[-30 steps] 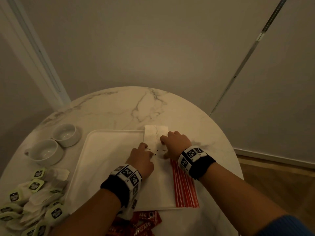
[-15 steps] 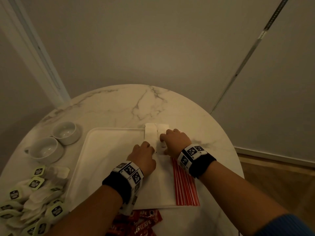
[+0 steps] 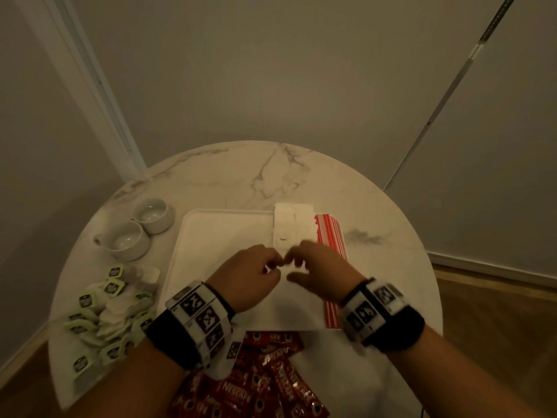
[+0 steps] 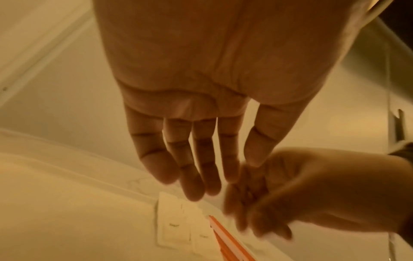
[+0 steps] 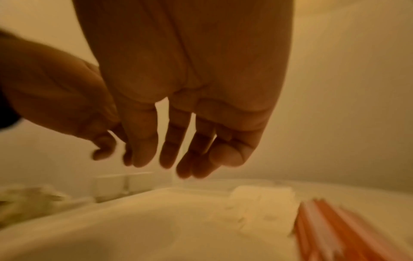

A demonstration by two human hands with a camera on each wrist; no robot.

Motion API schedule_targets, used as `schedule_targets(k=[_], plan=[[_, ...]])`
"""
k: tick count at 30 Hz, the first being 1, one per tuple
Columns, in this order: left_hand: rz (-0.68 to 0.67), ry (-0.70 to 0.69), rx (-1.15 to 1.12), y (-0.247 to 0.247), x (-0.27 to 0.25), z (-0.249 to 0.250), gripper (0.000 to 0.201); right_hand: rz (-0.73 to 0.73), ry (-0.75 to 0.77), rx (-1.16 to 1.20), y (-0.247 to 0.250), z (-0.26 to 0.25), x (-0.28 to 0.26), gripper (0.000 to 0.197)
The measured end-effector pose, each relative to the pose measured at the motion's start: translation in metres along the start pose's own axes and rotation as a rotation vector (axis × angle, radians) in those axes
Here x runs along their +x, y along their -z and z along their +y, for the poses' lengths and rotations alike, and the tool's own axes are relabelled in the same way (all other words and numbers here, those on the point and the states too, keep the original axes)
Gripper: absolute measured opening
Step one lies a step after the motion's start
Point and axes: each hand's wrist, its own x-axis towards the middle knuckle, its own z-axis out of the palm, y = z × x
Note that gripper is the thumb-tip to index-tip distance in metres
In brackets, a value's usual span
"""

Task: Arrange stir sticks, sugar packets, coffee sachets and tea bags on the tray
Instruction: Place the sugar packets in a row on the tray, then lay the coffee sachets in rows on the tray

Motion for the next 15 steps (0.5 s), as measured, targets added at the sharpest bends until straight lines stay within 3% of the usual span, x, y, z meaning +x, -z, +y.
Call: schedule_targets(k=[3,6,7,15], plan=[[-0.026,-0.002,0.109,-0.006,-0.031,-0.008,0.019,-0.119,0.056,0.032,-0.030,-0.019,-0.035,0.019],[-0.105,0.042,0.274,-0.028,-0.053,-0.022,0.024,-0.121,0.055,-0.082,-0.068,-0.023,-0.050,0.024],[-0.136,0.023,0.372,-0.028,-0.085,-0.019,0.026,-0.101,0.033,-0.148,-0.077,-0.046,-0.075,0.025],[-0.226,0.081,0.629,-0.054,-0.078,-0.035,0.024,-0.059,-0.014,-0.214,-0.101,-0.041,-0.078,0.026]])
